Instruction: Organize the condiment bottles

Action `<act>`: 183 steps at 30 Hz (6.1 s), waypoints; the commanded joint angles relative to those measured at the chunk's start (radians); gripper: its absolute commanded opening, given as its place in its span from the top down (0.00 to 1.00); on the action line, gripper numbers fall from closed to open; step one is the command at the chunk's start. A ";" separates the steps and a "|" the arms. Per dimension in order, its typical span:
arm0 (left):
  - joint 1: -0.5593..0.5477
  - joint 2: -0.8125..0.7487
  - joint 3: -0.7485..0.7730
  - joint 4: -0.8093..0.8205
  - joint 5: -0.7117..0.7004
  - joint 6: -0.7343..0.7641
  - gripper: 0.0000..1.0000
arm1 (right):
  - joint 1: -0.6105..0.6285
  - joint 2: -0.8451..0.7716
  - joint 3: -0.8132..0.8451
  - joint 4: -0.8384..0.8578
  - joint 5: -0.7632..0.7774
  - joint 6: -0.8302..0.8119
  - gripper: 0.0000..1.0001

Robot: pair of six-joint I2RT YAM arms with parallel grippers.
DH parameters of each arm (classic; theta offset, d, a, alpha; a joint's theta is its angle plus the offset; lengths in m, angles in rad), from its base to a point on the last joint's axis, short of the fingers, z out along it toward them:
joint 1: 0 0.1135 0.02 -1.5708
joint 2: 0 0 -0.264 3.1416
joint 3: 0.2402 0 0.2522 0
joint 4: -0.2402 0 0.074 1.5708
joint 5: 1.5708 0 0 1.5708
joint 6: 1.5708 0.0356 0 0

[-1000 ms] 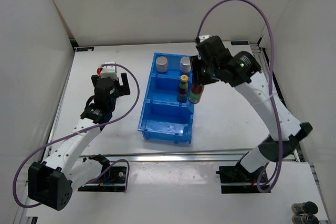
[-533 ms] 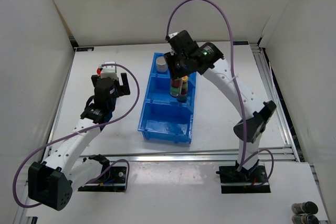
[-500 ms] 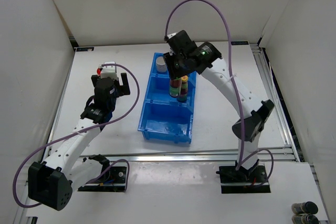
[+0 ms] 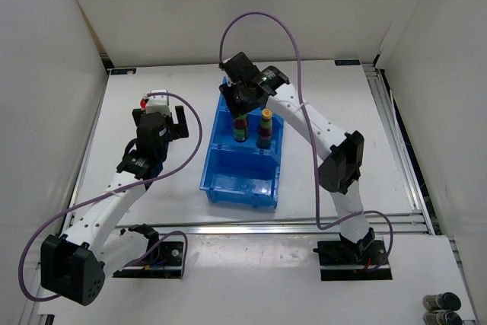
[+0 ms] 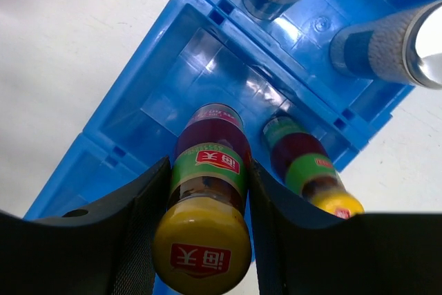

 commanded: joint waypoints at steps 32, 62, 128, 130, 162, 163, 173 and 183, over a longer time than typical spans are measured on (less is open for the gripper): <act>0.147 0.133 0.284 -0.310 0.055 -0.183 0.00 | -0.031 -0.254 0.027 0.170 -0.004 -0.039 0.04; 0.315 0.636 0.633 -0.588 0.091 -0.414 0.00 | -0.031 -0.939 -0.711 0.192 -0.064 0.007 0.01; -0.487 0.326 0.659 -0.578 0.394 -0.152 0.89 | -0.123 -0.922 -0.607 0.044 0.508 0.047 0.01; -0.516 0.366 0.659 -0.569 0.374 -0.164 0.89 | -0.123 -0.922 -0.607 0.035 0.517 0.047 0.01; -0.685 0.610 0.694 -0.495 0.100 -0.258 0.00 | -0.132 -0.974 -0.677 -0.005 0.528 0.029 0.01; -0.685 0.610 0.706 -0.513 0.100 -0.249 0.00 | -0.132 -0.974 -0.677 -0.005 0.528 0.029 0.01; -0.606 0.387 0.956 -0.569 -0.159 -0.123 0.00 | -0.132 -0.983 -0.716 0.023 0.510 0.029 0.01; 0.028 0.353 0.911 -0.611 -0.090 -0.194 0.00 | -0.132 -0.984 -0.755 0.041 0.433 0.038 0.01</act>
